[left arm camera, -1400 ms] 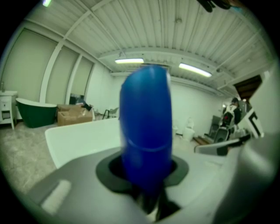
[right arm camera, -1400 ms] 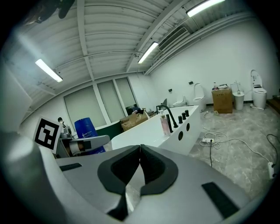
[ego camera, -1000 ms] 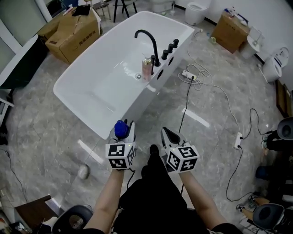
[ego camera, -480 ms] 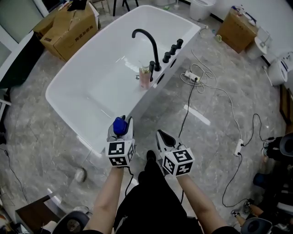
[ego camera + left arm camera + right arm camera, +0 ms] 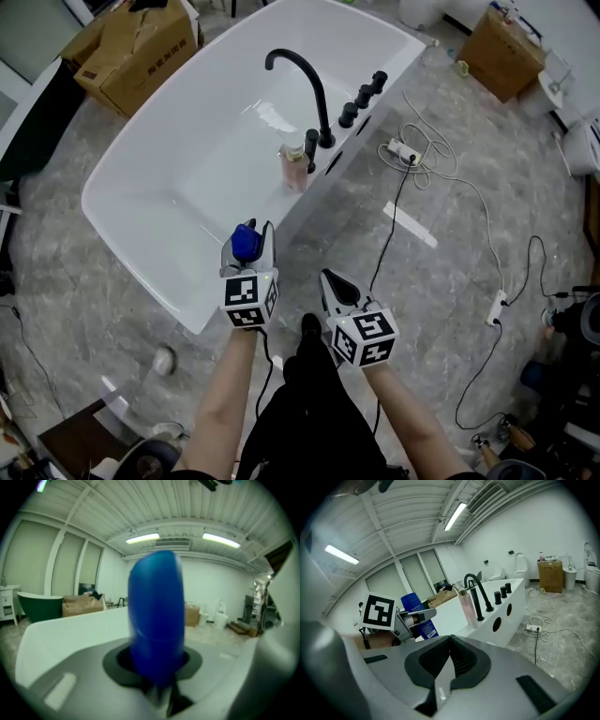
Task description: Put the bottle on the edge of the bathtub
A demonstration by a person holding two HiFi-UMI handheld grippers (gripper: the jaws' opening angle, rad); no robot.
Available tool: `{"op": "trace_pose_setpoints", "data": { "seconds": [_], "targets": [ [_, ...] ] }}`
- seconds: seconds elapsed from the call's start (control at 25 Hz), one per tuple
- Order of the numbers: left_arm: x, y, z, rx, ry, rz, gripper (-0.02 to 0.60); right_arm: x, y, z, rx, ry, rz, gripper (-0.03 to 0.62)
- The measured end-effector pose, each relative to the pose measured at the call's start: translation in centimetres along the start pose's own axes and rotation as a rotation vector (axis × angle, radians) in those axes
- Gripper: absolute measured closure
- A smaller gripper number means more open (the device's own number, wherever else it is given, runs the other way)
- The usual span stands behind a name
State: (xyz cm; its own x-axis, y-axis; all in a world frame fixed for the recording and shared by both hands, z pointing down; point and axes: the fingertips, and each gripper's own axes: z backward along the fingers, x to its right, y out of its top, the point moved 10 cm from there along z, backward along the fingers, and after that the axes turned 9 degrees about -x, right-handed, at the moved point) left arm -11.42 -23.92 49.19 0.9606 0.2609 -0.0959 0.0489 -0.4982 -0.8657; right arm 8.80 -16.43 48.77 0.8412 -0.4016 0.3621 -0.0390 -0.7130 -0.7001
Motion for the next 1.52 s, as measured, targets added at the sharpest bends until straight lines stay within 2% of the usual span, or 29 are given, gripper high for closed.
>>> {"op": "trace_pose_setpoints", "data": {
  "seconds": [0.36, 0.8, 1.52],
  "targets": [
    [-1.2, 0.3, -6.5, 0.014, 0.025, -0.014, 0.466, 3.0, 0.5, -3.4, -0.023, -0.002, -0.013, 0.59],
    [-2.0, -0.1, -11.8, 0.032, 0.055, -0.031, 0.466, 5.0, -0.2, -5.5, -0.049, -0.009, -0.044, 0.589],
    [-2.3, -0.1, -15.3, 0.042, 0.057, -0.055, 0.466, 5.6, -0.3, -6.9, -0.058, 0.0, -0.053, 0.59]
  ]
}}
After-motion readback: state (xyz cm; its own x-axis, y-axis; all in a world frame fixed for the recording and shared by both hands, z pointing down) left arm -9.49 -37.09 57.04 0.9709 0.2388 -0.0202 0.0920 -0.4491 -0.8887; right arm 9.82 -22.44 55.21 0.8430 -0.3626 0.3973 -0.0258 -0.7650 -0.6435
